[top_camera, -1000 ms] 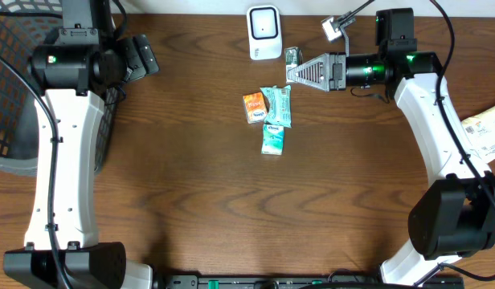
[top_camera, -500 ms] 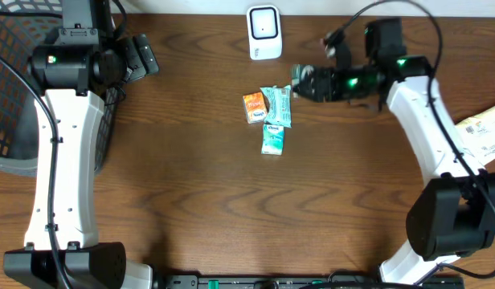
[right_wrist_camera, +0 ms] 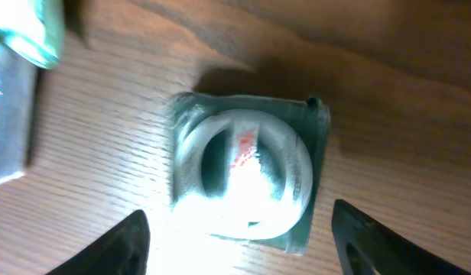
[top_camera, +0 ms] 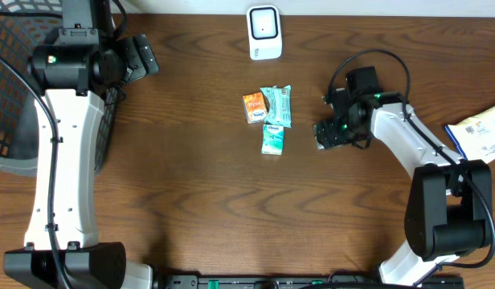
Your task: Scan the item barcode
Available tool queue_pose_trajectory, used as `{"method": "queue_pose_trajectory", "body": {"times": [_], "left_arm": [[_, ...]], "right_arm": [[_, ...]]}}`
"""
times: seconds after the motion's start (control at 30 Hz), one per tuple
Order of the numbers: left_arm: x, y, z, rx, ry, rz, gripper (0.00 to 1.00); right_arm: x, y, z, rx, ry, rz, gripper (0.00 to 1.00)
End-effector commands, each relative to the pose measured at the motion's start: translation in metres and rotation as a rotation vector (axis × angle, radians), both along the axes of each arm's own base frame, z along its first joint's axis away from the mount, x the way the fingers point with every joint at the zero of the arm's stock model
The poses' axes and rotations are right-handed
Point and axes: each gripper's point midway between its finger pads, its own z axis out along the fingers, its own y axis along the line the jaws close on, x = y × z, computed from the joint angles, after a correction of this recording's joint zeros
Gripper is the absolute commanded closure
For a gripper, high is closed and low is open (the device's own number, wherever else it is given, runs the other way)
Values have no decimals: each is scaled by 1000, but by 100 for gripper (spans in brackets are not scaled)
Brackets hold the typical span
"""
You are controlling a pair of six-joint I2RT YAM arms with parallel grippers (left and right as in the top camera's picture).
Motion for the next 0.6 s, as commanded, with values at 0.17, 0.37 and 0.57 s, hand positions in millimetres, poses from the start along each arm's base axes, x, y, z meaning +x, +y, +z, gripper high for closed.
{"method": "queue_pose_trajectory", "body": {"times": [0.17, 0.37, 0.57], "left_arm": [[0, 2, 1, 13, 0, 10, 2], [0, 2, 1, 13, 0, 10, 2], [0, 2, 1, 13, 0, 10, 2]], "right_arm": [[6, -8, -3, -29, -30, -32, 5], [37, -1, 21, 6, -123, -82, 5], [45, 10, 26, 2, -169, -1, 9]]}}
